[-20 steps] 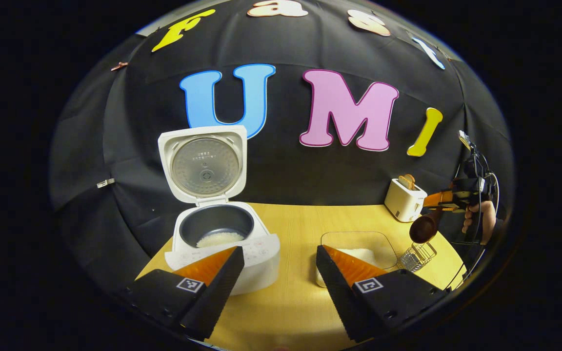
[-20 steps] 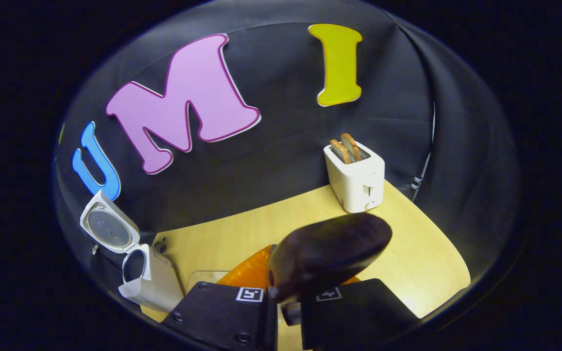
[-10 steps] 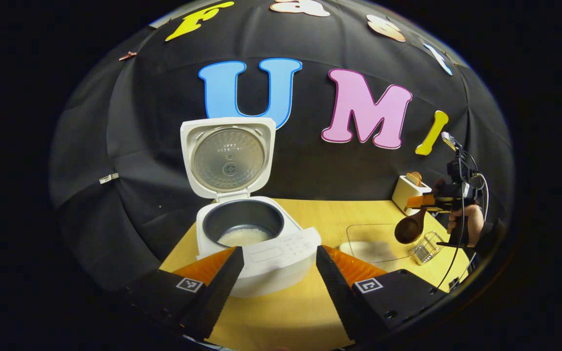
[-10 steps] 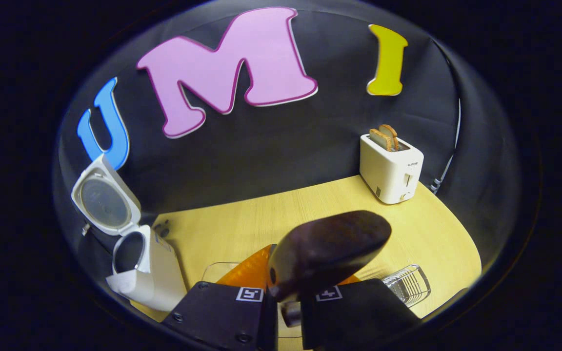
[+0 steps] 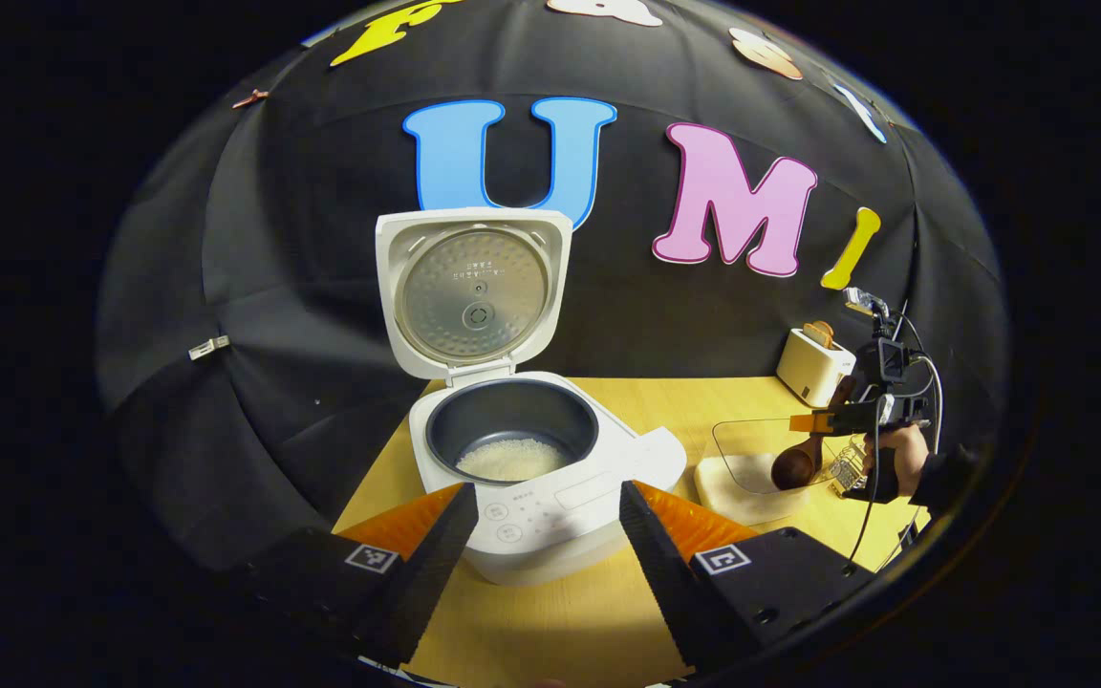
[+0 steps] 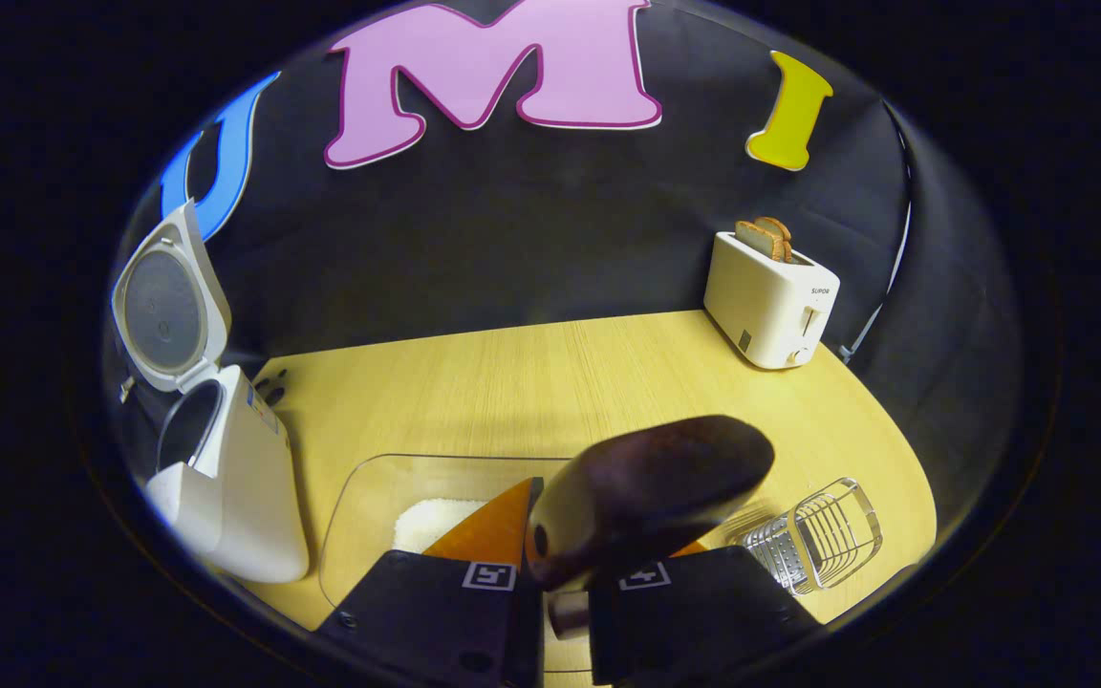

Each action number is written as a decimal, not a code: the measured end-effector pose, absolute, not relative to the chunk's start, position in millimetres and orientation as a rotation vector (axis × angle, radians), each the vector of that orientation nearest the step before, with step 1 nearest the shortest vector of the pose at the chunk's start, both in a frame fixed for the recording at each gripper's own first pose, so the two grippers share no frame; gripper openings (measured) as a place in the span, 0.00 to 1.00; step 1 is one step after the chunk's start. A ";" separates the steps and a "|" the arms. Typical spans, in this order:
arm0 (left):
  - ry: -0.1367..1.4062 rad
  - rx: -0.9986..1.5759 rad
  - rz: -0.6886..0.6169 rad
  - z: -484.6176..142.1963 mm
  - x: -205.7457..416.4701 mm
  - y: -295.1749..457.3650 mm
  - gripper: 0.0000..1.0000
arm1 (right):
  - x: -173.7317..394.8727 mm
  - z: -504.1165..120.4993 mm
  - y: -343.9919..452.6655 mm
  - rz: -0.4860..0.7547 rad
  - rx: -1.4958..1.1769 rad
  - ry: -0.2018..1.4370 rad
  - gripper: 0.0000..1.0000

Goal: Close the left gripper, press the button to open the rice cooker; take a wooden spoon from the chopstick holder with the right hand, scoop a spoonful of rice and pour it into the rice cooker, then put the wooden spoon back into the chopstick holder.

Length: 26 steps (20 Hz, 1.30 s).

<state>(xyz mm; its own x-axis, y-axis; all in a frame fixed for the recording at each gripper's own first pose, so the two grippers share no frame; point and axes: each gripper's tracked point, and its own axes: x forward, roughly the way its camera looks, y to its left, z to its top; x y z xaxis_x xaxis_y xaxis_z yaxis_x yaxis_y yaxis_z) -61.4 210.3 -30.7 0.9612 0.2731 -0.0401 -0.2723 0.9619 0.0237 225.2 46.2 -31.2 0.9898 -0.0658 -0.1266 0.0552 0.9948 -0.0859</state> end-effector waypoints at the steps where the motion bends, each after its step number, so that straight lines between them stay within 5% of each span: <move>1: 0.045 0.032 0.277 -31.1 -62.3 214.1 0.97 | 224.7 -34.5 43.8 -0.075 -0.102 0.131 0.12; 26: 0.037 -0.074 0.312 -36.4 -77.6 240.1 0.97 | 204.9 -80.0 136.5 0.041 0.366 0.365 0.12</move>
